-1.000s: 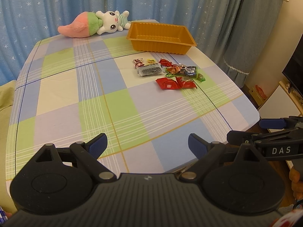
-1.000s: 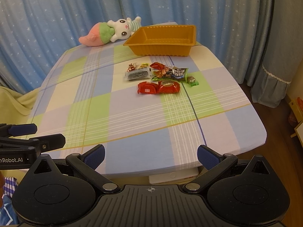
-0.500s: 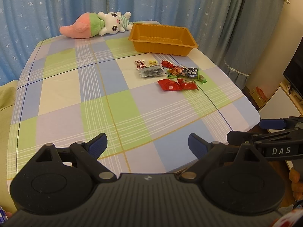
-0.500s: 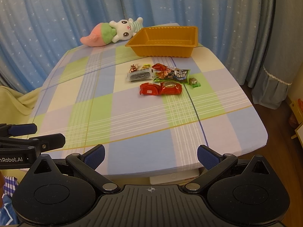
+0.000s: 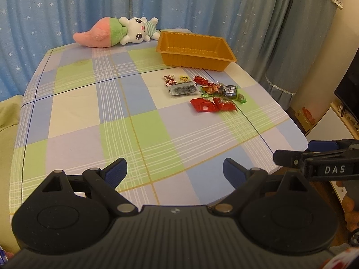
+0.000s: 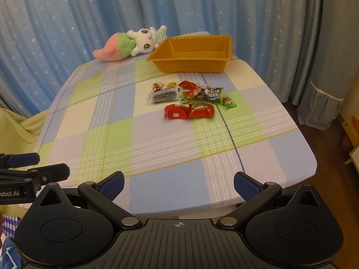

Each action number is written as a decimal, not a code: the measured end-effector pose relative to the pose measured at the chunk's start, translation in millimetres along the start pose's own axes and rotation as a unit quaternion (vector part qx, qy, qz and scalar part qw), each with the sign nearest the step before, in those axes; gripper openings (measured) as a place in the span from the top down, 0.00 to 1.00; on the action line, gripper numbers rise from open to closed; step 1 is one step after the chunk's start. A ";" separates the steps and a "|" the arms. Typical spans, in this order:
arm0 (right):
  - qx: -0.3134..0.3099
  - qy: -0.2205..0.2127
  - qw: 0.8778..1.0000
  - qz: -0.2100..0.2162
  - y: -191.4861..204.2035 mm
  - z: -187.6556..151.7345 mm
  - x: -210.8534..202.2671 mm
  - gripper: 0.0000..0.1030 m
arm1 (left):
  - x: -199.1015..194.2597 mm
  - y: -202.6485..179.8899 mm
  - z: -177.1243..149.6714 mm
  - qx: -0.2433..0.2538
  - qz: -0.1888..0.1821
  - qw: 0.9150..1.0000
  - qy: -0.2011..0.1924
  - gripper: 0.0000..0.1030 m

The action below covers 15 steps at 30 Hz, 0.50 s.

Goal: Organize snacks
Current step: 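Move the right tool to the red candy packet and close on it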

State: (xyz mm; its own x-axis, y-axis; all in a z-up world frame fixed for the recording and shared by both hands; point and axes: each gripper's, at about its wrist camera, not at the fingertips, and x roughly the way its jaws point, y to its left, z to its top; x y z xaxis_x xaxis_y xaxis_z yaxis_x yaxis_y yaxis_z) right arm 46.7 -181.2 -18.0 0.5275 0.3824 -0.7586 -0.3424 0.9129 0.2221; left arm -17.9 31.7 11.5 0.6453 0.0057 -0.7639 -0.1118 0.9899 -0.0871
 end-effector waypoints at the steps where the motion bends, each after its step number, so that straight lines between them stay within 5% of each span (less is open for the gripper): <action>1: 0.002 -0.005 1.000 -0.001 -2.6 0.1 -0.8 0.00 | -0.4 2.2 -0.1 -0.002 0.002 1.000 -0.002 0.11; 15: 0.037 -0.054 0.998 -0.017 -44.9 4.8 0.7 0.00 | 10.7 25.8 2.7 -0.022 0.018 0.999 -0.019 0.11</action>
State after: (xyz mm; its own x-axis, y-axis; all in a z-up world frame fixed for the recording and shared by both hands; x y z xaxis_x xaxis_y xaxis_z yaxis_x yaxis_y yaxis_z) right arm 66.2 -221.3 -25.5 0.6199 0.3603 -0.6971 -0.2667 0.9322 0.2447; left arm -11.9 57.6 2.8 0.6689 0.0465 -0.7419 -0.1673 0.9818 -0.0894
